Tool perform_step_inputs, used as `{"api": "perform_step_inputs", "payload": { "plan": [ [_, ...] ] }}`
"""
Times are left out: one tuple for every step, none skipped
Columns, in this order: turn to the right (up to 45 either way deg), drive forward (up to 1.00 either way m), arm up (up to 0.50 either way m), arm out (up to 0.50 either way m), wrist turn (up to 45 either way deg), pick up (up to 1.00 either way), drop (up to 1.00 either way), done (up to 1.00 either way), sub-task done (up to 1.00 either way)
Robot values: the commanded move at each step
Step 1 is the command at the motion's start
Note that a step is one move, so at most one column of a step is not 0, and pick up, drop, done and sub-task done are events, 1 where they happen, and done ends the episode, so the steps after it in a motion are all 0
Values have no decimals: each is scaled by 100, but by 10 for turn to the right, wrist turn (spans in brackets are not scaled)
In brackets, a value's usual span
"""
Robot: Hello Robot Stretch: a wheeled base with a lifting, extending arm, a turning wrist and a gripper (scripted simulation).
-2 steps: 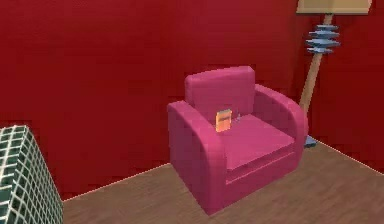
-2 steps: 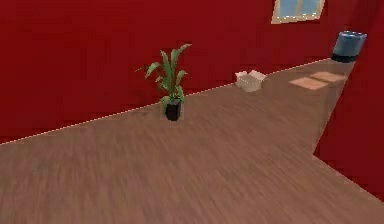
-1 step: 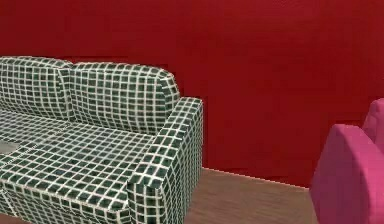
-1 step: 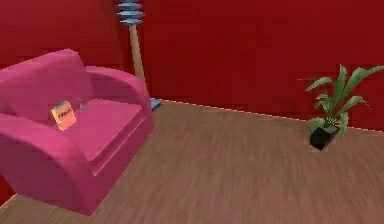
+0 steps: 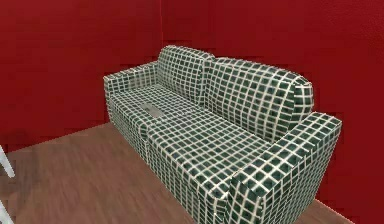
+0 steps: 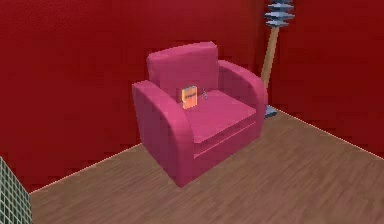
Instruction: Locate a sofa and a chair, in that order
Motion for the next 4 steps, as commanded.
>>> {"api": "perform_step_inputs", "payload": {
  "plan": [
    [0,0,0,0,0,0,0,0,100],
    [-390,0,0,0,0,0,0,0,0],
    [0,85,0,0,0,0,0,0,0],
    [-450,0,0,0,0,0,0,0,0]
  ]
}}
